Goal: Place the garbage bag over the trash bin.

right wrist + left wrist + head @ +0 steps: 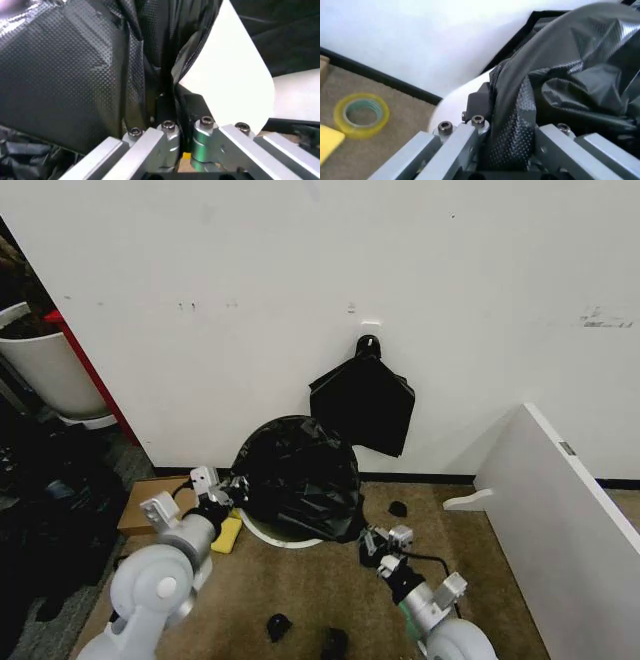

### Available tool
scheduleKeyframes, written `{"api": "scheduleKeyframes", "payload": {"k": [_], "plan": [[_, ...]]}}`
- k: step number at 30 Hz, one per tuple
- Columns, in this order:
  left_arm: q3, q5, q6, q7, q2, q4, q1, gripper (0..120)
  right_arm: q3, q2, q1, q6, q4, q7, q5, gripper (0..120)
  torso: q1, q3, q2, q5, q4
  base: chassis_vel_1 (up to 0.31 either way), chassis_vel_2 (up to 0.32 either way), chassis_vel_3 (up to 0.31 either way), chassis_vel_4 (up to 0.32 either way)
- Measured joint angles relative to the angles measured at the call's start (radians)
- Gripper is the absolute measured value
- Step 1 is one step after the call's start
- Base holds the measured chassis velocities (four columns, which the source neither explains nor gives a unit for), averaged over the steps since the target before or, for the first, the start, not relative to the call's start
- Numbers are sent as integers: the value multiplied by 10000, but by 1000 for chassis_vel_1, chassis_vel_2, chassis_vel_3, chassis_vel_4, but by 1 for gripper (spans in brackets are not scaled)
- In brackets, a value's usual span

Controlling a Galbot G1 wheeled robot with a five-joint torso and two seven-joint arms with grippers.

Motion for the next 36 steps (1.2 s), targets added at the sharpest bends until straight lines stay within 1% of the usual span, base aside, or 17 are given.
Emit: {"api": "scheduleKeyframes", "payload": {"k": [3,5,8,11,16,18,20,22,23,25,26,28,30,31,32,34,36], "plan": [[-179,-455,157,-107,-41,-4,-23,0,141,173,356,272,-621,-384,-23,0,0,0,0,-1,1,0,0,0,0],[-262,-616,226,-137,-67,0,-36,0,270,337,633,312,-950,-243,-33,0,0,0,0,1,1,0,0,0,0],[-302,-673,246,-136,-87,27,-38,0,343,420,796,306,-1071,35,48,0,0,0,0,0,2,0,0,0,0],[-312,-643,212,-115,-89,166,-34,0,391,430,826,249,-1022,382,622,0,0,0,0,0,2,0,0,0,0],[-306,-607,-30,-73,-139,476,-152,0,428,227,616,251,-1014,-310,825,0,0,0,0,-3,0,0,0,0,0],[-307,-613,-76,-69,-165,540,-202,0,427,169,599,291,-1206,-544,611,0,0,0,0,-2,0,0,0,0,0],[-338,-656,-163,-66,-246,678,-307,0,403,118,643,575,-1885,-907,-385,0,0,0,0,0,-1,0,0,0,0],[-369,-682,-263,-49,-290,726,-323,0,415,212,766,890,-2333,-915,-1352,0,0,1,0,0,0,0,0,0,0],[-369,-682,-263,-49,-290,726,-323,0,415,212,766,890,-2333,-915,-1352,0,0,1,0,0,0,0,0,0,0],[-372,-674,-393,35,-297,759,-277,0,434,361,878,1054,-2455,-424,-2002,0,0,0,0,1,0,0,0,0,0],[-372,-665,-427,58,-297,771,-250,0,434,406,909,1076,-2455,-227,-2088,0,0,0,0,2,1,0,0,0,0],[-374,-614,-546,121,-286,835,-170,0,360,474,956,1011,-2125,778,-1864,0,0,1,0,0,2,0,0,0,0],[-374,-540,-647,149,-270,905,-142,0,316,453,959,957,-1727,1244,-1283,8,0,0,0,0,2,0,0,0,0],[-374,-540,-647,149,-270,905,-142,0,316,453,959,957,-1727,1244,-1283,8,0,0,0,0,2,0,0,0,0],[-370,-489,-694,154,-261,943,-133,0,315,429,944,959,-1575,1352,-1056,11,0,1,0,0,2,0,0,0,0],[-317,-309,-825,164,-251,1068,-120,0,317,297,800,1170,-999,1626,-447,20,0,0,0,-2,1,0,0,0,0],[-259,-158,-943,166,-250,1172,-122,0,315,192,604,1319,-476,2008,-345,30,0,1,0,-1,0,0,0,0,0]]}}
